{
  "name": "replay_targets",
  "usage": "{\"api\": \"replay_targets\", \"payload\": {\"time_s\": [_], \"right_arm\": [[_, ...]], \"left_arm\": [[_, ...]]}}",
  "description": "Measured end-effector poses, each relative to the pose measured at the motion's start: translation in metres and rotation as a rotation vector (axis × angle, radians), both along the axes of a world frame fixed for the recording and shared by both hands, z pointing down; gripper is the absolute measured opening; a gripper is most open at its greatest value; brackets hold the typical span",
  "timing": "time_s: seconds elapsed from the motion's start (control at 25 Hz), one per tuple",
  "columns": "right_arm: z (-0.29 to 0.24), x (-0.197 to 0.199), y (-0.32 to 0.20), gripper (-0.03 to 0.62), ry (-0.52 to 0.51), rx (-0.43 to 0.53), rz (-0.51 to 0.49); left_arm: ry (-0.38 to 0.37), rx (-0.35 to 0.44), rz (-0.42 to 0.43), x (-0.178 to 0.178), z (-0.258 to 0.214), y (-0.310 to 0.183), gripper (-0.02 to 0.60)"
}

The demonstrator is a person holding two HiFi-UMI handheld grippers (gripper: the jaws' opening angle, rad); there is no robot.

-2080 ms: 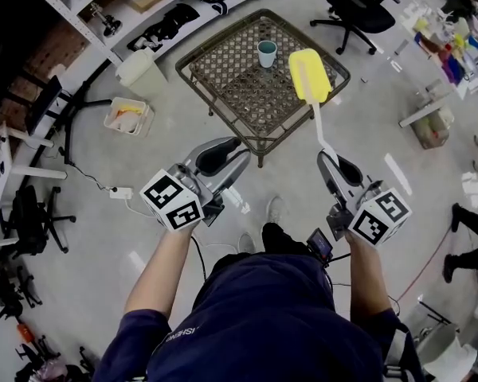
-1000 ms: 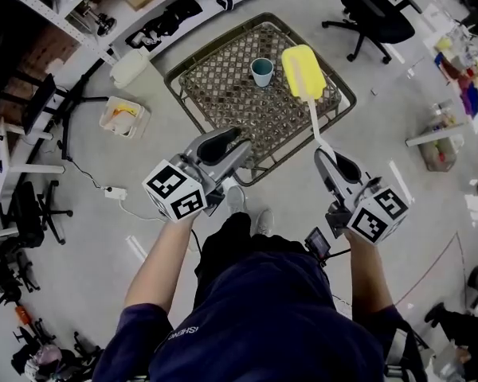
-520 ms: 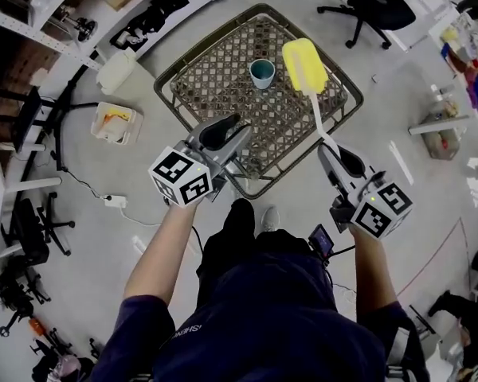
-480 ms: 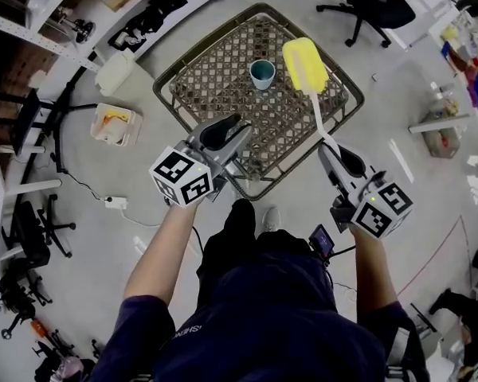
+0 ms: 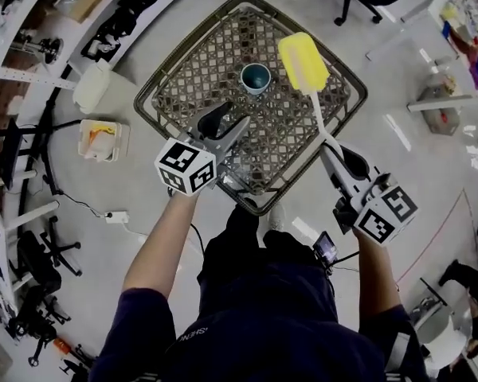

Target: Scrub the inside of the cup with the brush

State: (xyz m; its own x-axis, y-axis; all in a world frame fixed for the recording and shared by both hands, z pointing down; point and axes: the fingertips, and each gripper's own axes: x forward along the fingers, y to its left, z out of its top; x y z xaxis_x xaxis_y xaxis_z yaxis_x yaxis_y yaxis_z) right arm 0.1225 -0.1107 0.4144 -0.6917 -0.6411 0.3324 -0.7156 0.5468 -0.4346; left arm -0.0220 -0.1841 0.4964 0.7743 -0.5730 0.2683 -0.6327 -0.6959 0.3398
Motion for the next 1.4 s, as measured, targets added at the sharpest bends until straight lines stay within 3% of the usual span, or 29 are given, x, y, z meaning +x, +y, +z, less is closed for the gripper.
{"api": "replay_targets", "payload": {"time_s": [0.24, 0.64, 1.16, 1.4], "right_arm": [[0.025, 0.001, -0.030, 0.028, 0.003, -0.041, 0.031], [0.065, -0.001, -0.047, 0.028, 0.006, -0.075, 0.043], [0.105, 0.004, -0.058, 0.028, 0.035, -0.130, 0.059], [0.106, 0.005, -0.059, 0.028, 0.042, -0.137, 0.063]], "left_arm": [[-0.092, -0.003, 0.033, 0.004, 0.052, -0.050, 0.267], [-0.237, 0.011, 0.090, 0.022, 0.146, -0.088, 0.401], [-0.229, 0.048, 0.196, 0.063, 0.185, -0.115, 0.425], [-0.210, 0.066, 0.189, 0.070, 0.183, -0.121, 0.417]]}}
